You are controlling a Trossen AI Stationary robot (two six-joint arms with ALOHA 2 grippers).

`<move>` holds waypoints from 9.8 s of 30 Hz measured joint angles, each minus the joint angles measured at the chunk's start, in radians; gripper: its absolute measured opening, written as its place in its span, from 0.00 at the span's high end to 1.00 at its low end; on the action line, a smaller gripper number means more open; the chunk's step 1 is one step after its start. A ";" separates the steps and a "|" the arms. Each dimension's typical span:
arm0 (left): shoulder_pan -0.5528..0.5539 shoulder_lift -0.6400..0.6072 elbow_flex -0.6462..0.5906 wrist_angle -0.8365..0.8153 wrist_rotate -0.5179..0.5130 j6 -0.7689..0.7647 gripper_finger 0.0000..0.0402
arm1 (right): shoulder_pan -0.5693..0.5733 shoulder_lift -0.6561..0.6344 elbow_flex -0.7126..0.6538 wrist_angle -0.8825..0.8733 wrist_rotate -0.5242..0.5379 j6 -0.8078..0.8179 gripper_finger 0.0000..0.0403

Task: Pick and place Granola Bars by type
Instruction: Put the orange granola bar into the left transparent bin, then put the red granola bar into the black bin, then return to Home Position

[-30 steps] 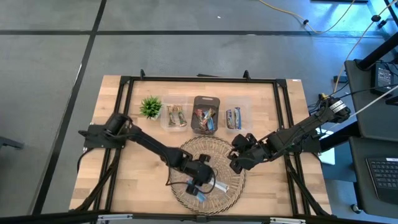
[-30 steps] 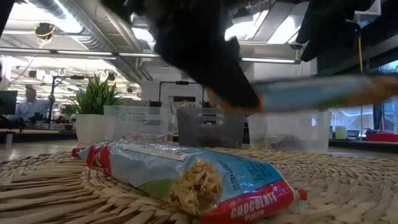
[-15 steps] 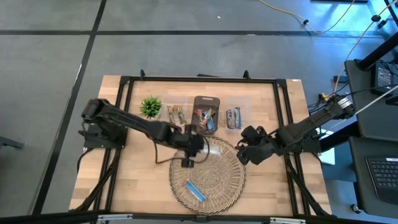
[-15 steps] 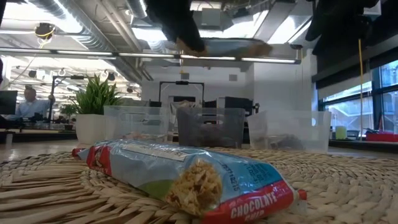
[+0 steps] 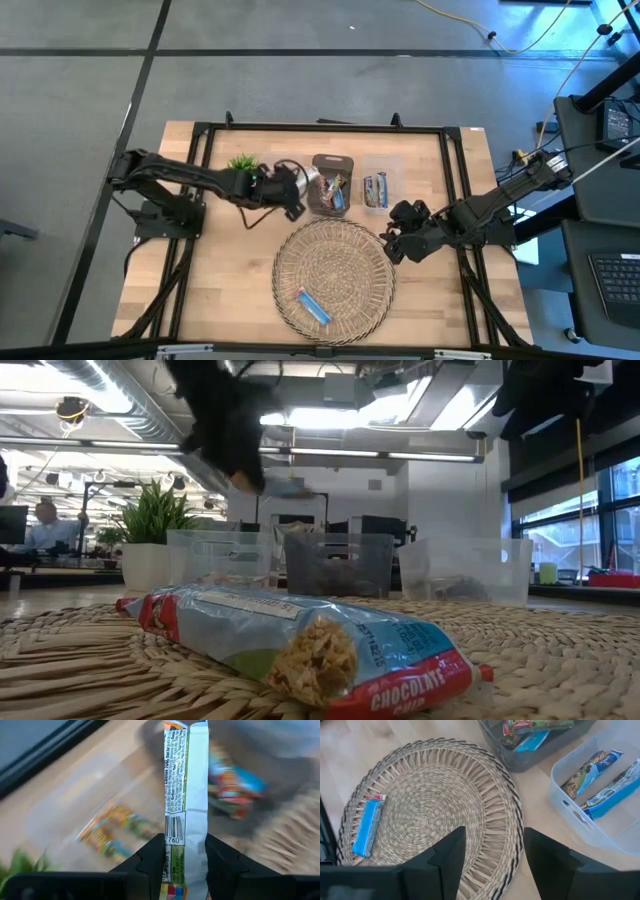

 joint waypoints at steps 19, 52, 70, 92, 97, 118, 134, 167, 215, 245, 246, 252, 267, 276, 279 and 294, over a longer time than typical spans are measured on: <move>0.132 0.013 -0.264 0.180 0.029 -0.316 0.73 | 0.000 0.000 0.000 0.000 0.000 -0.025 0.50; 0.083 -0.065 -0.138 0.243 0.095 -0.101 0.55 | -0.015 0.000 0.000 0.128 0.012 -0.136 0.50; -0.498 -0.337 -0.257 0.242 -0.302 -0.150 0.55 | 0.068 0.447 0.278 0.647 0.192 -0.806 0.50; -0.644 -0.335 -0.378 0.235 -0.262 -0.271 0.55 | 0.154 1.051 0.872 0.215 0.099 -0.176 0.50; -0.645 -0.335 -0.378 0.235 -0.251 -0.272 0.55 | 0.155 1.083 0.872 0.208 0.082 -0.154 0.50; -0.645 -0.335 -0.378 0.236 -0.251 -0.261 0.55 | 0.151 1.155 0.867 0.203 0.059 -0.176 0.50; -0.645 -0.335 -0.378 0.235 -0.251 -0.261 0.55 | 0.151 1.156 0.867 0.208 0.040 -0.178 0.56; -0.644 -0.335 -0.378 0.242 -0.027 -0.226 0.55 | 0.017 0.985 1.199 -0.484 0.175 0.056 0.84; -0.575 -0.335 -0.379 0.291 -0.256 -0.227 0.55 | -0.606 0.852 0.652 -0.066 -0.023 -0.387 0.84; -0.575 -0.335 -0.379 0.294 -0.319 -0.235 0.55 | -0.647 0.609 0.158 0.597 -0.170 -0.365 0.82; -0.575 -0.335 -0.379 0.294 -0.319 -0.235 0.55 | -0.647 0.609 0.158 0.593 -0.170 -0.368 0.82; -0.575 -0.335 -0.379 0.294 -0.319 -0.235 0.55 | -0.645 0.609 0.158 0.590 -0.171 -0.393 0.82; -0.575 -0.335 -0.379 0.297 -0.226 -0.220 0.55 | -0.646 0.514 0.171 0.500 -0.254 -0.538 0.62; -0.569 -0.413 -0.379 0.484 -0.194 -0.036 0.55 | -0.510 0.224 0.077 0.443 -0.331 -0.630 0.61; -0.550 -0.446 -0.401 0.590 -0.150 0.085 0.55 | -0.450 0.115 -0.065 0.562 -0.324 -0.630 0.61; -0.525 -0.794 -0.831 0.964 -0.232 0.160 0.55 | -0.204 -0.405 -0.518 0.840 -0.321 -0.654 0.61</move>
